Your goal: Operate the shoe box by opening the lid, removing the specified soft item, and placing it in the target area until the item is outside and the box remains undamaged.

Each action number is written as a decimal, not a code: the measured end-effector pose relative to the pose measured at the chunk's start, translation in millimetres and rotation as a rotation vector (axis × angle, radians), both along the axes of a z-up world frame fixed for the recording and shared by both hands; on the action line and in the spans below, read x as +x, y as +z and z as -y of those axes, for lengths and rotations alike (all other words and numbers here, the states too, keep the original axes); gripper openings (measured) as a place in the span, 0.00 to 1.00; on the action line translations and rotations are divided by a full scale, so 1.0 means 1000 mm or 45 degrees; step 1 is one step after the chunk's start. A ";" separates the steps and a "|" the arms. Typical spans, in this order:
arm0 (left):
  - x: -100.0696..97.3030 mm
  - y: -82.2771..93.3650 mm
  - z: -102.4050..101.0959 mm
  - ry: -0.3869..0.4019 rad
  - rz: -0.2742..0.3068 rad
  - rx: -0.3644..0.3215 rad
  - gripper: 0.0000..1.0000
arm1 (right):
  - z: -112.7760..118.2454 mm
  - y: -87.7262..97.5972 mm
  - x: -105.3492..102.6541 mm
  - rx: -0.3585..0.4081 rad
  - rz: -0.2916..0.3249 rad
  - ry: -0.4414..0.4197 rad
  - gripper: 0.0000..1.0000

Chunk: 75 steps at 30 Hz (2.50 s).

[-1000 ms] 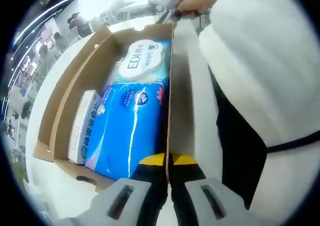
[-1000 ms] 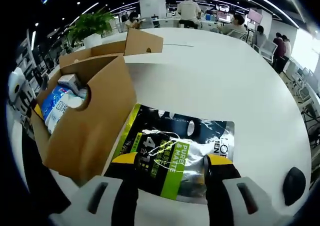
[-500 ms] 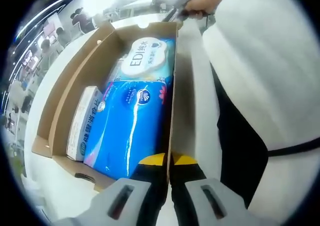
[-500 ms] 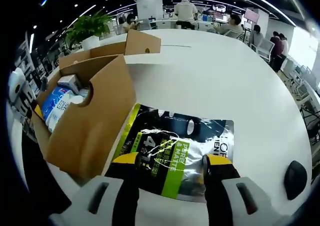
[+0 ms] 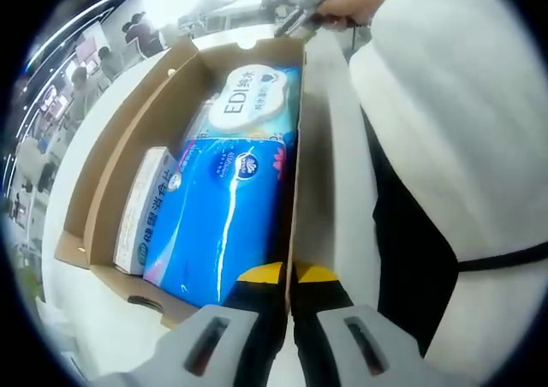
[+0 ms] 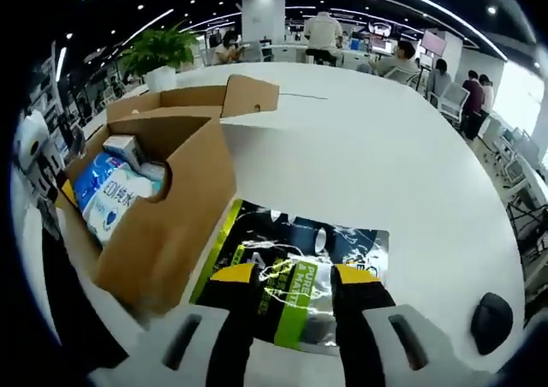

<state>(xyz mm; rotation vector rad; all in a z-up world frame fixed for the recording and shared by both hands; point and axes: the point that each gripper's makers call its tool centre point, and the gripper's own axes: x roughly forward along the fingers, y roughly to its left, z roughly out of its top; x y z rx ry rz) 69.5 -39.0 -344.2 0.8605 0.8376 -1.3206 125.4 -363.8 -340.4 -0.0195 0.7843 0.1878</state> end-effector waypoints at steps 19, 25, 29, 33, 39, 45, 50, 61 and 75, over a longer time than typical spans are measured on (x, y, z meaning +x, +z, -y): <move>0.000 0.002 0.000 0.007 0.008 -0.001 0.02 | 0.012 0.064 0.015 0.245 0.096 -0.221 0.42; -0.001 0.003 0.000 0.006 0.004 -0.002 0.02 | 0.008 0.088 0.020 0.204 0.154 -0.223 0.59; -0.001 0.003 0.000 0.005 0.006 -0.002 0.02 | 0.000 0.104 0.023 0.234 0.150 -0.171 0.57; -0.001 0.004 0.000 0.005 0.009 -0.002 0.02 | -0.019 0.117 0.026 0.213 0.155 -0.002 0.56; -0.001 0.004 0.000 -0.002 0.005 0.000 0.02 | -0.034 0.125 0.035 0.150 0.169 0.100 0.59; 0.000 0.003 0.000 -0.007 0.014 -0.002 0.02 | -0.034 0.134 0.041 0.083 0.164 0.157 0.53; 0.001 0.001 0.000 -0.007 0.009 -0.002 0.02 | -0.038 0.137 0.042 0.047 0.170 0.227 0.54; 0.000 0.001 -0.001 -0.016 0.038 -0.007 0.02 | -0.077 0.113 0.018 0.022 0.042 0.467 0.58; 0.000 0.003 0.000 0.011 0.009 0.003 0.02 | -0.101 0.121 0.006 -0.056 -0.058 0.817 0.47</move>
